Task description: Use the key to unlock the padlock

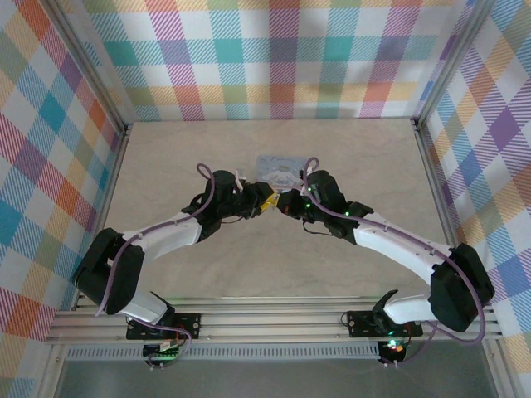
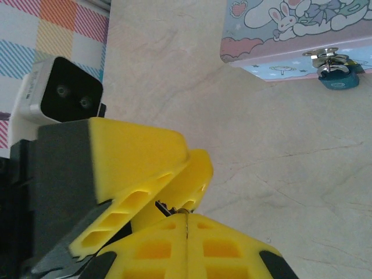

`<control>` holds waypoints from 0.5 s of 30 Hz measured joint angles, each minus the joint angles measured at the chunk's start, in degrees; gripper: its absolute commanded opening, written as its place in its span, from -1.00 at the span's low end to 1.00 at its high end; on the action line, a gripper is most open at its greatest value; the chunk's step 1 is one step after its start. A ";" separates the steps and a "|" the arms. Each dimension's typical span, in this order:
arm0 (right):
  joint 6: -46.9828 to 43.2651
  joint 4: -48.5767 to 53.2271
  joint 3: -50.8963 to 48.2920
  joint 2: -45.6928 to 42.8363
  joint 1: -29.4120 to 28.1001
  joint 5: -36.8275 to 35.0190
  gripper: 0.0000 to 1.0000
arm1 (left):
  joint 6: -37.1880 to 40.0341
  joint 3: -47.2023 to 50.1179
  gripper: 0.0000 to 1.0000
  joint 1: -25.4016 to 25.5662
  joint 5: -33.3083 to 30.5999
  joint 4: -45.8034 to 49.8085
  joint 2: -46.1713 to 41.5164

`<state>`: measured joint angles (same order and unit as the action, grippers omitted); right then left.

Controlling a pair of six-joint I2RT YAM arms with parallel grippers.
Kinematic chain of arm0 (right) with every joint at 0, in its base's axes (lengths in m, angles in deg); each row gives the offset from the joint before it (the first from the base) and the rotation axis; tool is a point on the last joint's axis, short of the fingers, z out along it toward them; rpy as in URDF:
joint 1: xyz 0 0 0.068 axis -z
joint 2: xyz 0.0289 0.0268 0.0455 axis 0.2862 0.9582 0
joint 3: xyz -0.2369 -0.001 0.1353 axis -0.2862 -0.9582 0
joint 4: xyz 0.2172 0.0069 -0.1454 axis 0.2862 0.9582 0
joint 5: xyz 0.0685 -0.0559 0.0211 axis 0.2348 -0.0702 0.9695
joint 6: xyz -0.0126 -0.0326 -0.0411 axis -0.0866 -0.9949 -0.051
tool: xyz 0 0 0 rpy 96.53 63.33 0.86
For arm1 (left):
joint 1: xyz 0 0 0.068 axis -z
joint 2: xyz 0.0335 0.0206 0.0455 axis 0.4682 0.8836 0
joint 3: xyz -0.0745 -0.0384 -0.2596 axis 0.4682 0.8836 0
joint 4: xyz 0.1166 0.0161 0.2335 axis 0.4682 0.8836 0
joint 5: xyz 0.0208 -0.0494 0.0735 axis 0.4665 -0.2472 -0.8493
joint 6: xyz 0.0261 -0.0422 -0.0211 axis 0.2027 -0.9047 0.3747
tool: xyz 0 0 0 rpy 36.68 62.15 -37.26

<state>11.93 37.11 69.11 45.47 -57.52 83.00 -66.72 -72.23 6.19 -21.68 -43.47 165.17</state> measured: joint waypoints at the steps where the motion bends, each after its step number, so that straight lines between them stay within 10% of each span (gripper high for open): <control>1: 0.02 -0.02 -0.07 0.00 0.00 0.00 -1.00 | -0.07 0.00 -0.84 0.00 0.07 -0.17 0.22; 15: -7.43 2.97 -6.21 -10.91 -0.07 -6.16 -0.21 | 26.75 -13.22 -1.00 -0.15 -2.27 25.18 -3.80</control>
<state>4.50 40.08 62.90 34.57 -57.58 76.84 -39.97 -85.45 6.04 -23.95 -18.29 161.36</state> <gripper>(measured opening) 0.388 0.046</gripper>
